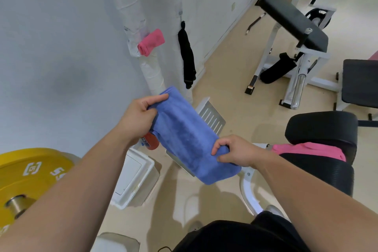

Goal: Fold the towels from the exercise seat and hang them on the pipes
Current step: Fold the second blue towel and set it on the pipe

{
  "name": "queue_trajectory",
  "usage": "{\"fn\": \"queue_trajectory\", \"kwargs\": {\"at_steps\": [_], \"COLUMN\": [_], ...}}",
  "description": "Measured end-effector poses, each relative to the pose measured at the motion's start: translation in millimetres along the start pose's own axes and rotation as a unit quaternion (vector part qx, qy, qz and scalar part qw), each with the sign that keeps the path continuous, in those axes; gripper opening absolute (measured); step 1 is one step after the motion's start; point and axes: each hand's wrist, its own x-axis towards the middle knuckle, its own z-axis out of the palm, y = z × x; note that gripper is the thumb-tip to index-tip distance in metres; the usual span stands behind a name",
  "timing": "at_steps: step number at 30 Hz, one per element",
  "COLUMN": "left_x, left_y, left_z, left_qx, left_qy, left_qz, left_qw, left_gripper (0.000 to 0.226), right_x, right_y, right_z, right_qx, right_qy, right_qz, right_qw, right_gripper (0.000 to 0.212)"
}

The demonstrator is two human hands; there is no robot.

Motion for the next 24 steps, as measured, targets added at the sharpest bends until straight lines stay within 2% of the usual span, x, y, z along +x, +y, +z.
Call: {"fn": "queue_trajectory", "kwargs": {"at_steps": [3,6,9,12,15,19,24], "left_x": [-3.8,-8.4,-18.1,-24.1,-32.3,-44.6,-62.2], "left_y": [-17.9,-28.9,-36.9,-52.7,-60.9,-63.0,-54.5], "left_z": [1.1,3.4,6.4,11.0,18.5,35.5,61.6], "left_qx": [-0.031,-0.074,-0.059,-0.028,-0.019,-0.008,0.040], "left_qy": [-0.007,0.001,0.011,-0.003,-0.022,-0.044,-0.081], "left_qz": [-0.036,-0.066,-0.064,-0.050,-0.047,-0.029,0.032], "left_qw": [0.999,0.995,0.996,0.998,0.998,0.999,0.995], "left_gripper": [0.063,0.063,0.054,0.055,0.059,0.063,0.064], "right_x": [-10.5,-22.1,-31.2,-35.4,-40.6,-43.0,-33.0], "right_y": [7.3,11.5,18.2,25.8,26.0,9.2,-25.3], "right_z": [-0.8,-3.8,-7.5,-12.9,-17.9,-19.6,-10.1], "right_qx": [0.014,0.083,0.163,0.272,0.379,0.368,0.269], "right_qy": [-0.012,-0.002,0.034,0.129,0.181,0.205,0.200], "right_qz": [0.040,0.046,0.064,0.085,0.097,0.108,0.081], "right_qw": [0.999,0.995,0.984,0.950,0.902,0.901,0.938], "right_gripper": [0.027,0.036,0.037,0.036,0.037,0.040,0.038]}}
